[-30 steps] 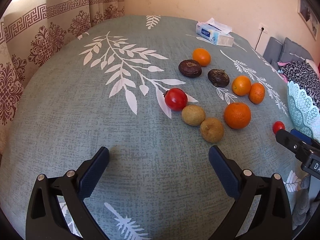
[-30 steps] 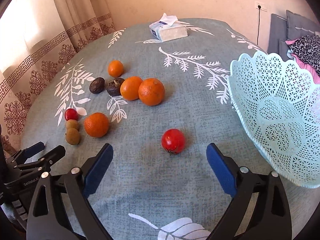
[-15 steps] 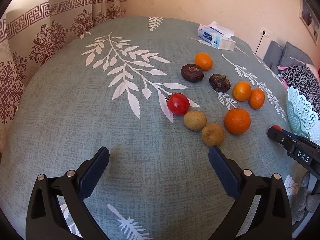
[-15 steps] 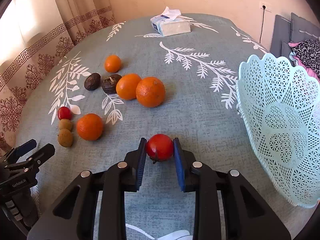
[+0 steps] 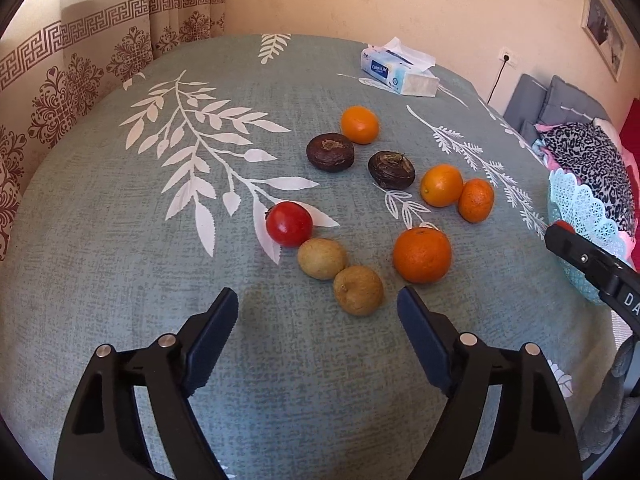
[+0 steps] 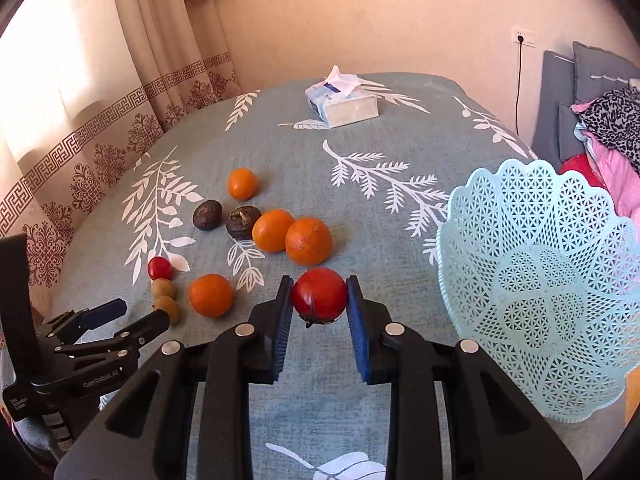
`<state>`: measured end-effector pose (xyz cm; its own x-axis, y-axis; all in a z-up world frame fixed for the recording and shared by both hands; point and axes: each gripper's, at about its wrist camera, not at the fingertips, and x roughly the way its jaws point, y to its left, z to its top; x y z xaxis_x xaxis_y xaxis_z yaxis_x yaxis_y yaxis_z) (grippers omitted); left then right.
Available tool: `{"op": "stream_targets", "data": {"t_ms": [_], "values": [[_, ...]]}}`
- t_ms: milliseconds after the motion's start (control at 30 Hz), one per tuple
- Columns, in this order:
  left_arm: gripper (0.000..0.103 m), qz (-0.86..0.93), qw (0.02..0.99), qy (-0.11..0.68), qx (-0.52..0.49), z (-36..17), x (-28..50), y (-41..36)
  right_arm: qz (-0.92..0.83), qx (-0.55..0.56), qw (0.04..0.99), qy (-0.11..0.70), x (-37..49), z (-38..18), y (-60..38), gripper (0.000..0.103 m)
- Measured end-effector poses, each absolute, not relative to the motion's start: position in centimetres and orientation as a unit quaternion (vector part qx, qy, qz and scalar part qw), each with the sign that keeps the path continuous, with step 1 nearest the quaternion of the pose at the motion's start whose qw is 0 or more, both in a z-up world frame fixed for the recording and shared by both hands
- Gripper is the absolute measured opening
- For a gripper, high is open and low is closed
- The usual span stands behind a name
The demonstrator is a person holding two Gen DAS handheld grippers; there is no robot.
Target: Organize fruits
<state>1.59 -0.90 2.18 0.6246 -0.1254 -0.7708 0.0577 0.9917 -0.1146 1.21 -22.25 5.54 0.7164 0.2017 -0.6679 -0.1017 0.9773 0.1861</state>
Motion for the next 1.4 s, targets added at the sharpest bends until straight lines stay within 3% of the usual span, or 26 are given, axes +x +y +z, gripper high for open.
{"op": "stream_targets", "data": {"t_ms": [133, 200, 333, 467, 933, 967, 1033, 1067, 1400], "values": [[0.06, -0.055, 0.892, 0.446, -0.047, 1.6, 2.5, -1.4, 0.07, 0.075, 0.93, 0.354, 1.0, 6.3, -23.4, 0.027], [0.057, -0.052, 0.894, 0.444, -0.046, 1.6, 2.5, -1.5, 0.062, 0.081, 0.931, 0.35, 1.0, 6.6, -24.2, 0.027], [0.035, -0.072, 0.894, 0.44, -0.054, 1.7, 2.4, -1.7, 0.046, 0.093, 0.934, 0.343, 0.9, 7.1, -25.4, 0.027], [0.028, -0.078, 0.893, 0.441, -0.051, 1.8, 2.1, -2.0, 0.029, 0.101, 0.937, 0.332, 0.7, 7.7, -26.8, 0.027], [0.028, -0.099, 0.906, 0.411, -0.036, 4.8, 0.4, -3.4, -0.054, 0.143, 0.935, 0.321, -0.9, 8.1, -33.9, 0.028], [0.028, -0.103, 0.906, 0.408, -0.033, 5.1, 0.3, -3.8, -0.057, 0.152, 0.933, 0.322, -1.0, 8.0, -34.5, 0.031], [0.028, -0.11, 0.908, 0.404, -0.028, 5.5, 0.2, -4.5, -0.068, 0.169, 0.929, 0.322, -1.3, 8.0, -35.5, 0.059], [0.028, -0.113, 0.908, 0.403, -0.027, 5.7, 0.2, -4.7, -0.073, 0.176, 0.929, 0.317, -1.4, 8.1, -35.9, 0.063], [0.028, -0.165, 0.907, 0.386, -0.005, 7.8, 0.7, -9.5, -0.104, 0.2, 0.935, 0.274, -2.9, 9.9, -38.2, 0.063]]}}
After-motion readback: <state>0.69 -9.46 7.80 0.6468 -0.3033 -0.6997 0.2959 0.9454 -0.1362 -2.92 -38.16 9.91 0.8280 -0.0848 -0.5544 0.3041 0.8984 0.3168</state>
